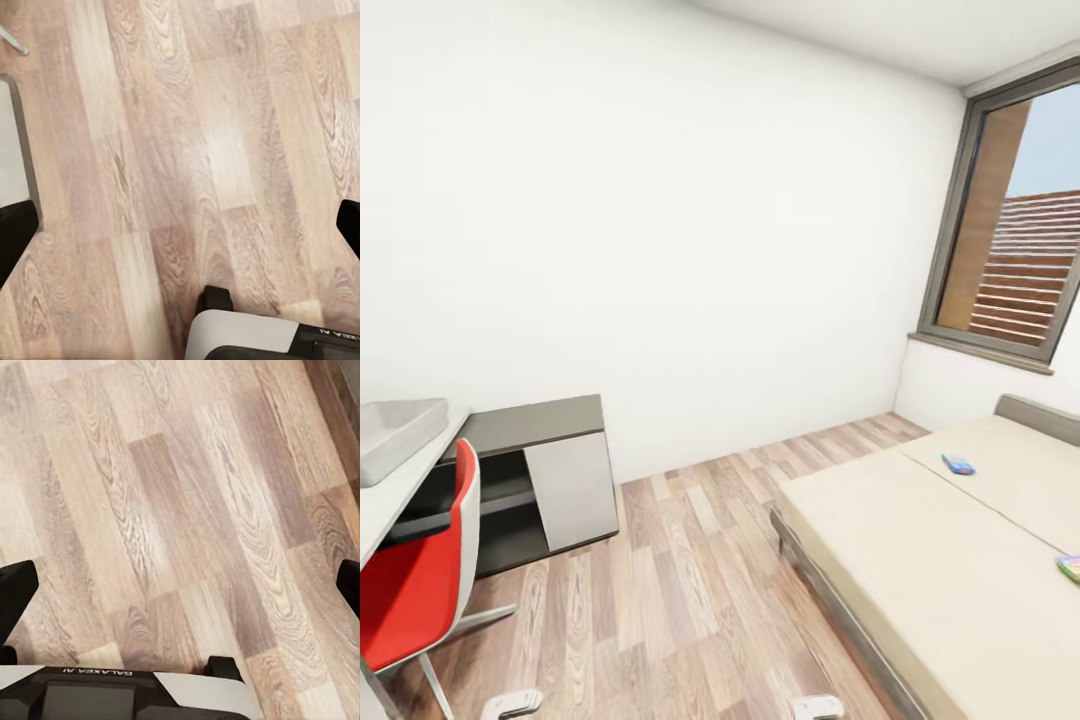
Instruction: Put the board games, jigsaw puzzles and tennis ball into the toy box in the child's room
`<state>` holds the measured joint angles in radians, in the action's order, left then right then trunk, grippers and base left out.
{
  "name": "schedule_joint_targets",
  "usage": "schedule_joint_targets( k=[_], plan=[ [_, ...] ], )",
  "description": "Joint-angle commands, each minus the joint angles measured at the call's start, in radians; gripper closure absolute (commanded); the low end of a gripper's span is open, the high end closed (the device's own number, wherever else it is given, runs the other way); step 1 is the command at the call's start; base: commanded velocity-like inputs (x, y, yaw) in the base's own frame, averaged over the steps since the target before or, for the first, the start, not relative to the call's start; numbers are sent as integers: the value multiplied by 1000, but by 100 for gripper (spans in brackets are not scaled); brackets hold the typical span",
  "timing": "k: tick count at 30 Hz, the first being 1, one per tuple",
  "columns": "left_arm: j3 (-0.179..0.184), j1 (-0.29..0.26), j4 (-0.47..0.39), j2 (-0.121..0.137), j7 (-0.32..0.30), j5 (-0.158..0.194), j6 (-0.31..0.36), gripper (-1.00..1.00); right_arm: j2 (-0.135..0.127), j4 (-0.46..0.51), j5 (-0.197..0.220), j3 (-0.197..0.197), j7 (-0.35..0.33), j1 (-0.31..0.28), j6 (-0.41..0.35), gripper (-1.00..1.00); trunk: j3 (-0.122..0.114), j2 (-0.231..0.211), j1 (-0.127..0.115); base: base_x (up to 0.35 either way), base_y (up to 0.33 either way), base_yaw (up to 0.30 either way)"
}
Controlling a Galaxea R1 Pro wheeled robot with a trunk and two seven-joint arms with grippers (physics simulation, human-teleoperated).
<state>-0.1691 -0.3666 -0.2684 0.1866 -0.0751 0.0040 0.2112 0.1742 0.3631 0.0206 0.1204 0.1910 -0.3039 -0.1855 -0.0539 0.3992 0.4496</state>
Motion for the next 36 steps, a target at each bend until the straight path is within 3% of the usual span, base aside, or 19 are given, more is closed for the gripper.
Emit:
schedule_joint_targets(
  k=[1,11,16,21,36],
  plan=[
    [-7,0,-2,-1,-5,0,7,-100,-1,2,2,8,7,0,-8,-100,1,1,0,0,0,288],
    [-6,4,-2,0,-9,-3,4,-100,-1,2,3,8,7,0,-8,-100,8,1,0,0,0,264],
    [-6,8,3,0,-10,-2,-92,-100,0,2,4,7,6,0,-13,-100,14,1,0,67,0,180],
    [-3,8,31,1,-10,-2,-135,-100,0,2,4,7,4,0,-18,-100,22,1,0,257,0,111],
    [-1,8,40,0,-8,-3,-148,-100,-1,2,4,7,4,0,-17,-100,46,1,0,316,0,46]
  ],
)
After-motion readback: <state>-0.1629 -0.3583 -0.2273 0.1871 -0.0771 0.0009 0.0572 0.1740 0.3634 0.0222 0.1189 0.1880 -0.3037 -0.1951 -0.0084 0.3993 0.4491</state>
